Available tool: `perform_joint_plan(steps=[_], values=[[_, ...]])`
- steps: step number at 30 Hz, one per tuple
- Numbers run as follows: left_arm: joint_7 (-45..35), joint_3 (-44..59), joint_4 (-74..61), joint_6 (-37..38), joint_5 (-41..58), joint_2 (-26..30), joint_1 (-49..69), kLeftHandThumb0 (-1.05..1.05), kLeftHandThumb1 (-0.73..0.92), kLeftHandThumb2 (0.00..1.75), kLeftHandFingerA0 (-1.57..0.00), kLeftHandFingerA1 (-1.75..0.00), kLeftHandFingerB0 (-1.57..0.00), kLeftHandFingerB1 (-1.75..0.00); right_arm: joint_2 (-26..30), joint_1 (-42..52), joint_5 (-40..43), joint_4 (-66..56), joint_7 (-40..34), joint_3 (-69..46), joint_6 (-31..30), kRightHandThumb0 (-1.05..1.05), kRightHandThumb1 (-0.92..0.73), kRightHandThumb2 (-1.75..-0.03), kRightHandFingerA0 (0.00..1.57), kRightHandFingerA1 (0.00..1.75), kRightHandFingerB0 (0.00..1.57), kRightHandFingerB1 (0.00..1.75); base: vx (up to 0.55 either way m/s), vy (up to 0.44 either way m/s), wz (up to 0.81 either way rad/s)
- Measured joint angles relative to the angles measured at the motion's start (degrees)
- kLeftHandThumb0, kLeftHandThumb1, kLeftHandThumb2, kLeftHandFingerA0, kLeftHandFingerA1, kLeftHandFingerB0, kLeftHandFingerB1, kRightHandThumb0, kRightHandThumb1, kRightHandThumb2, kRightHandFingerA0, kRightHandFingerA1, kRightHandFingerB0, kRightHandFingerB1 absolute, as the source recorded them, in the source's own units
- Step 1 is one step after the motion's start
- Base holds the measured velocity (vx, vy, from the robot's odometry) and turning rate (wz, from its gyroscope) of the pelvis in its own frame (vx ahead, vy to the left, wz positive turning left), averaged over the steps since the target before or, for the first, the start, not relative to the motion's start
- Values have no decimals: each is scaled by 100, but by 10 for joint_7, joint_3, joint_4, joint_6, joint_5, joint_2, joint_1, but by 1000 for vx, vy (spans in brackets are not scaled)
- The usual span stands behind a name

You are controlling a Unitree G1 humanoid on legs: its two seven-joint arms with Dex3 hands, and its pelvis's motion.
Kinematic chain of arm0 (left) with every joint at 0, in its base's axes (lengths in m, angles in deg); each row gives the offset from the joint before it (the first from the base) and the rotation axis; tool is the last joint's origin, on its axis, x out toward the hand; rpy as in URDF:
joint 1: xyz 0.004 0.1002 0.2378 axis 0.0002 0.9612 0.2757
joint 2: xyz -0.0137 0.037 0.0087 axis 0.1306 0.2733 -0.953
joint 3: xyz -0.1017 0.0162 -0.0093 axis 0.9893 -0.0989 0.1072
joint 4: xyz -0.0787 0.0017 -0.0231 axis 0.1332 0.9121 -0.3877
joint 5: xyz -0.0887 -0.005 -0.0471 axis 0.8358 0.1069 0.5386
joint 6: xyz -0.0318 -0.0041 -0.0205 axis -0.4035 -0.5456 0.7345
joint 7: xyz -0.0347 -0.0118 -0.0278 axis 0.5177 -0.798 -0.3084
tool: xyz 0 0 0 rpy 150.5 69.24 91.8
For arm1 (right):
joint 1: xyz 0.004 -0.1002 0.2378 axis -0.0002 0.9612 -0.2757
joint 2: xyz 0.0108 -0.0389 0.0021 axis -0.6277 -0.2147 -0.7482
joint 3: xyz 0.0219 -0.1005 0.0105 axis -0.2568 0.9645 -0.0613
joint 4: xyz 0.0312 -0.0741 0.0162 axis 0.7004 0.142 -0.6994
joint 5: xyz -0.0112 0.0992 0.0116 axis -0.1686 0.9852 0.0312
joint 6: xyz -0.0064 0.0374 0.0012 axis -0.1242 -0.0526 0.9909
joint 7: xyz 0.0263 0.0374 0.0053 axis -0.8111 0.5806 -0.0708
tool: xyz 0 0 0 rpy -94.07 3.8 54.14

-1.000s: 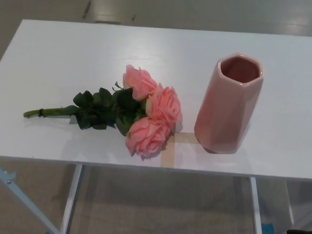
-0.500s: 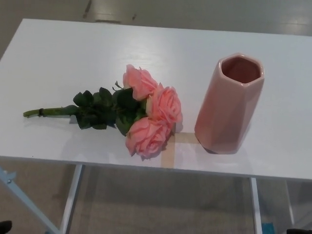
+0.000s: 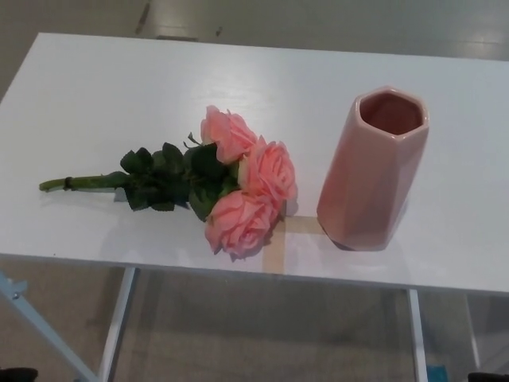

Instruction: Use the left hand to pick up the rose and then lift and insert it into the pink vase.

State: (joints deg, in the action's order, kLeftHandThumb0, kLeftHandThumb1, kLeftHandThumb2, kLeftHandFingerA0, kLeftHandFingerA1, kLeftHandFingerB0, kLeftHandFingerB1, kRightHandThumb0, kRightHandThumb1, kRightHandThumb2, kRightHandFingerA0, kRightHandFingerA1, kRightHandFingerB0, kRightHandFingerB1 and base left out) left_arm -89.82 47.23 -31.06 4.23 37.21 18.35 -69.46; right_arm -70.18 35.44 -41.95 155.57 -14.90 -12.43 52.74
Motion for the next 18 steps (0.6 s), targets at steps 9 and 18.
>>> perform_joint_plan(steps=[9,18], values=[[-67,17,-215,2,53,36,111,-53,43,54,-44,-39,-39,-33,0,0,0,0,0,0,0,-29,-66,-58,65,49,51,42,0,0,0],[-103,65,-419,4,111,44,179,-49,43,54,-49,-41,-39,-34,0,-1,0,0,0,0,0,-30,-65,-59,67,50,53,43,0,0,0]])
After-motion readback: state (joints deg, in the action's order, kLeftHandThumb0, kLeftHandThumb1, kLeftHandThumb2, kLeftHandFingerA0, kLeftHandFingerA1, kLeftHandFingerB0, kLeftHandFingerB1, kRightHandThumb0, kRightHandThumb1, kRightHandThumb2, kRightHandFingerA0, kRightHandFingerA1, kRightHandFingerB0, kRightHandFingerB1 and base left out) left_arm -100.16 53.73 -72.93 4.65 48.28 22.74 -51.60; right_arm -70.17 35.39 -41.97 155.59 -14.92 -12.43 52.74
